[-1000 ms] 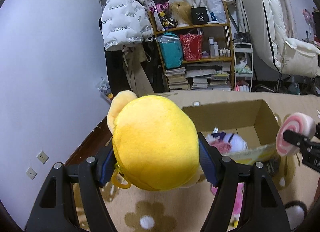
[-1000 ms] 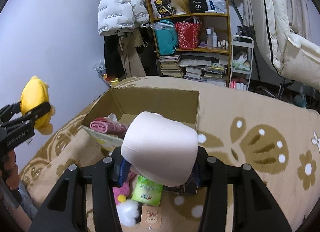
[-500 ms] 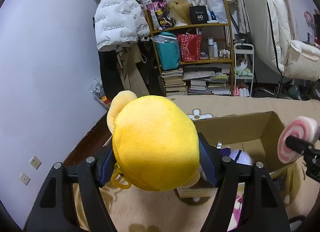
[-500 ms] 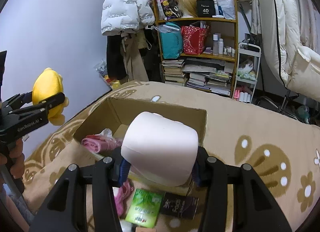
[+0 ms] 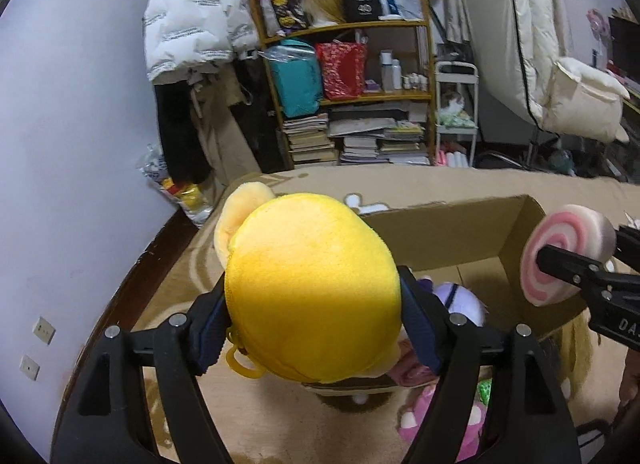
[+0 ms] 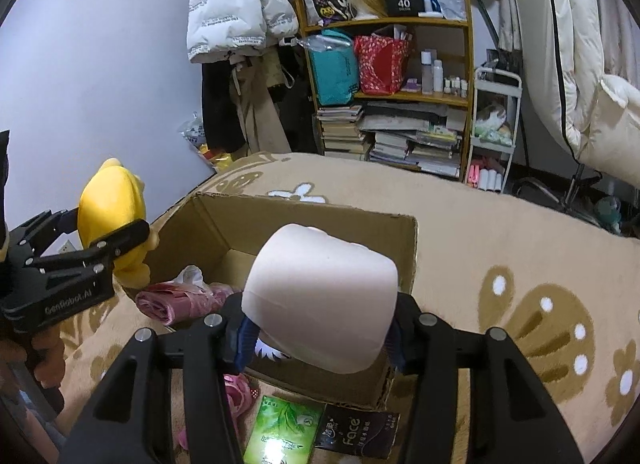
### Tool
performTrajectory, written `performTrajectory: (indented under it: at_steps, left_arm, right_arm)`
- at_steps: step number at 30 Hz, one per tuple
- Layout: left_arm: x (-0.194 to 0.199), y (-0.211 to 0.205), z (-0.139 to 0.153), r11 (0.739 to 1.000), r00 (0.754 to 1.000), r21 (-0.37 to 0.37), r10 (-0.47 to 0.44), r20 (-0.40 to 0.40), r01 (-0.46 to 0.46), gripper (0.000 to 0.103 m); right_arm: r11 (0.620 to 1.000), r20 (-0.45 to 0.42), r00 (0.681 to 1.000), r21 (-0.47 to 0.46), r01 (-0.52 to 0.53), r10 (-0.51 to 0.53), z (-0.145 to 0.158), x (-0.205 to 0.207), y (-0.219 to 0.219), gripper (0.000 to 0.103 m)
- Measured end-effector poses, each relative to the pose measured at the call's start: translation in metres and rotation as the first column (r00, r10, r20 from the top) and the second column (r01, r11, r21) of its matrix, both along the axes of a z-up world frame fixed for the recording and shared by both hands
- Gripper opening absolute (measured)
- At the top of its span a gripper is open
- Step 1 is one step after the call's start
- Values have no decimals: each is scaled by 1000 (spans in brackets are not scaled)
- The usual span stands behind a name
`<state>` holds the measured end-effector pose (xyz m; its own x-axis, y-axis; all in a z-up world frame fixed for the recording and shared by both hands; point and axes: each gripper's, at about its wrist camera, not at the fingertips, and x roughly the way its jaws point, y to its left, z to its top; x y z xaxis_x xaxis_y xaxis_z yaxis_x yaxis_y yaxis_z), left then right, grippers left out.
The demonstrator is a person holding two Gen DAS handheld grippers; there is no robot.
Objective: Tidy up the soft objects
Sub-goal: 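Lift the duck with the left tool while the right tool carries the cushion over the box, then open both tools to drop the duck and cushion into the box, then withdraw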
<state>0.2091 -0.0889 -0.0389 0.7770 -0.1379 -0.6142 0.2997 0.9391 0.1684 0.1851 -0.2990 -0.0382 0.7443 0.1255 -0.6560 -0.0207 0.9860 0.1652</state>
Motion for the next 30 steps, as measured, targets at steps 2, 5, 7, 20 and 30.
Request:
performTrajectory:
  at_steps: [2, 5, 7, 20, 30]
  left_arm:
    - [0, -5, -4, 1000, 1000, 16, -15, -3, 15, 77]
    - [0, -5, -8, 1000, 1000, 9, -21, -23, 21, 80]
    - [2, -4, -9, 1000, 999, -1, -20, -29, 20, 86]
    - [0, -3, -6, 1000, 1000, -5, 0, -9, 0, 103]
    - [-6, -1, -5, 1000, 1000, -4, -9, -10, 9, 103]
  right_arm:
    - [1000, -18, 1000, 11, -1, 1, -3, 2, -1, 56]
    - [1000, -37, 999, 6, -8, 8, -7, 6, -1, 58]
    - [1000, -47, 999, 0, -11, 11, -8, 6, -1, 59]
    - [998, -31, 999, 38, 41, -40, 1, -4, -12, 92]
    - [998, -27, 999, 44, 47, -46, 14, -18, -20, 94]
